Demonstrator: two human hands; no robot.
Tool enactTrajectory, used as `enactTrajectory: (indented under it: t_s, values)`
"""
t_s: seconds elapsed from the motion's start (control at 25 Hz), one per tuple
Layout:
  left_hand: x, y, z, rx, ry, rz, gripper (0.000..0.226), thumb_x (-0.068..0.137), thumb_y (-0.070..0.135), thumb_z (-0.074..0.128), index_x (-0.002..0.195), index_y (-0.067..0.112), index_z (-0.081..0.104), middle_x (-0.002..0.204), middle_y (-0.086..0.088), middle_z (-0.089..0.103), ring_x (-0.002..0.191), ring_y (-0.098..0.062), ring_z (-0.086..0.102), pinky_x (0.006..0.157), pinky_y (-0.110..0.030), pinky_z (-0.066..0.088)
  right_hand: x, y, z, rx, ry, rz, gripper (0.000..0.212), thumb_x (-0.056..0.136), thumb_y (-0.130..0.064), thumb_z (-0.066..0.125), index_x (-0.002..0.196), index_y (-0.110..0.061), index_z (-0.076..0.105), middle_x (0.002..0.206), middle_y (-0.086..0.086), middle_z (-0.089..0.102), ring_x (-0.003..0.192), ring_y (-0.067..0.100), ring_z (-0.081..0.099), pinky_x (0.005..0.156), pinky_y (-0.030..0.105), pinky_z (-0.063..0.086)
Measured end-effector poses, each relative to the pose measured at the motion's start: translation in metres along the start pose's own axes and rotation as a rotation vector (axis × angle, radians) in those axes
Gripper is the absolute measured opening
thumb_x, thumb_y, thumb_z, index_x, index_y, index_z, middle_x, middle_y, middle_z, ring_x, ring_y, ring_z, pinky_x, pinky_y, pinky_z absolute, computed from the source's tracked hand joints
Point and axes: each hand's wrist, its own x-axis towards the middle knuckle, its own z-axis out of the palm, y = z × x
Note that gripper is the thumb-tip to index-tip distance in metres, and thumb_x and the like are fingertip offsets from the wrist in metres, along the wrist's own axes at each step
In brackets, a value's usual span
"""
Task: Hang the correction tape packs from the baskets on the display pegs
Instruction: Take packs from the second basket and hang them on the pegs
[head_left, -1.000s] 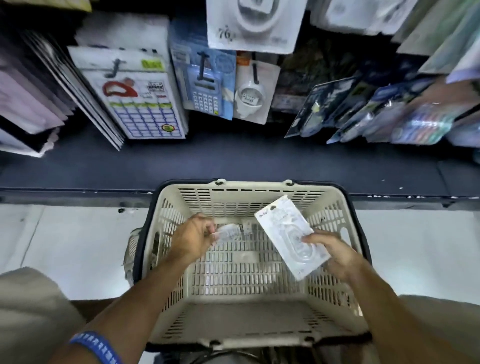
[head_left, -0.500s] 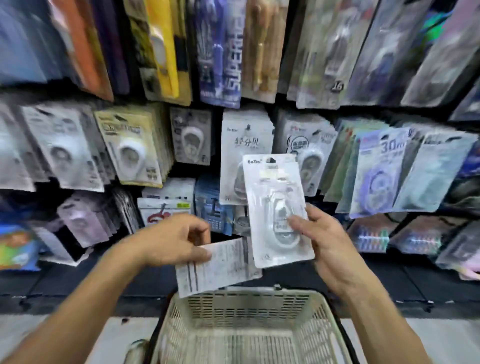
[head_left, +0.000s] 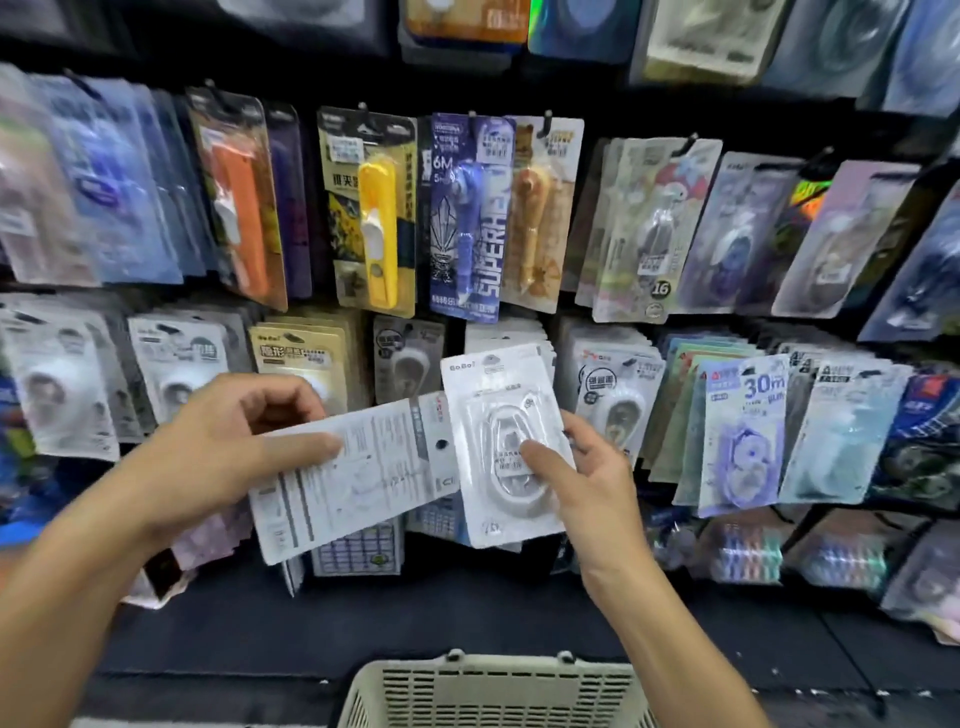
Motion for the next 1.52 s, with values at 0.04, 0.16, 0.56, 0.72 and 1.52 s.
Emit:
enactTrajectory:
  t_s: [0.04,0.16,0.56,0.72,1.52]
  values:
    - [0.001,-0.003,0.005,-0.04,0.083,-0.011,0.02,0.075,0.015,0.087,0.07,0.017,0.069,0.065,0.002,0.071,0.057,-0.004,0.065,0.051,-0.013,0.048,0.003,0.0,0.003,-0.032,0.048,-0.004,0.027,0.088,-0.023,0.075,0.112,-0.035,0.069,0.103,-0.009,0.078,0.093,0.013,0.075,0.067,0.014,0.054]
    - [0.004,-0.009,0.02,0.018,0.261,-0.001,0.017,0.083,0.014,0.08,0.073,0.021,0.068,0.071,0.005,0.074,0.059,-0.002,0.068,0.05,-0.014,0.05,0.011,0.004,0.009,-0.111,0.202,0.011,0.039,0.09,-0.028,0.074,0.122,-0.044,0.057,0.116,-0.013,0.07,0.104,0.008,0.068,0.076,0.021,0.053]
    - [-0.009,0.011,0.085,0.386,0.587,0.525,0.009,0.088,0.019,0.069,0.084,0.011,0.071,0.104,0.006,0.07,0.093,-0.019,0.066,0.081,-0.03,0.052,0.015,0.016,0.013,-0.485,0.166,0.016,0.017,0.098,-0.035,0.062,0.115,-0.038,0.063,0.144,-0.009,0.054,0.131,0.007,0.052,0.098,0.03,0.052]
    - [-0.011,0.004,0.123,0.43,0.547,0.62,0.005,0.089,0.012,0.068,0.088,0.008,0.071,0.116,-0.004,0.066,0.096,-0.025,0.062,0.081,-0.032,0.05,0.0,0.0,0.014,-0.086,0.058,-0.032,0.048,0.091,-0.054,0.064,0.13,-0.027,0.063,0.135,-0.004,0.064,0.125,0.013,0.06,0.106,0.04,0.049]
    - [0.027,-0.036,0.179,0.708,-0.02,0.294,0.061,0.091,0.032,0.06,0.15,0.034,0.043,0.17,0.006,0.007,0.155,-0.02,0.011,0.123,-0.042,0.01,0.058,0.01,-0.086,-0.275,0.37,-0.033,0.043,0.092,-0.013,0.07,0.117,-0.047,0.061,0.132,-0.016,0.059,0.126,0.008,0.053,0.097,0.03,0.049]
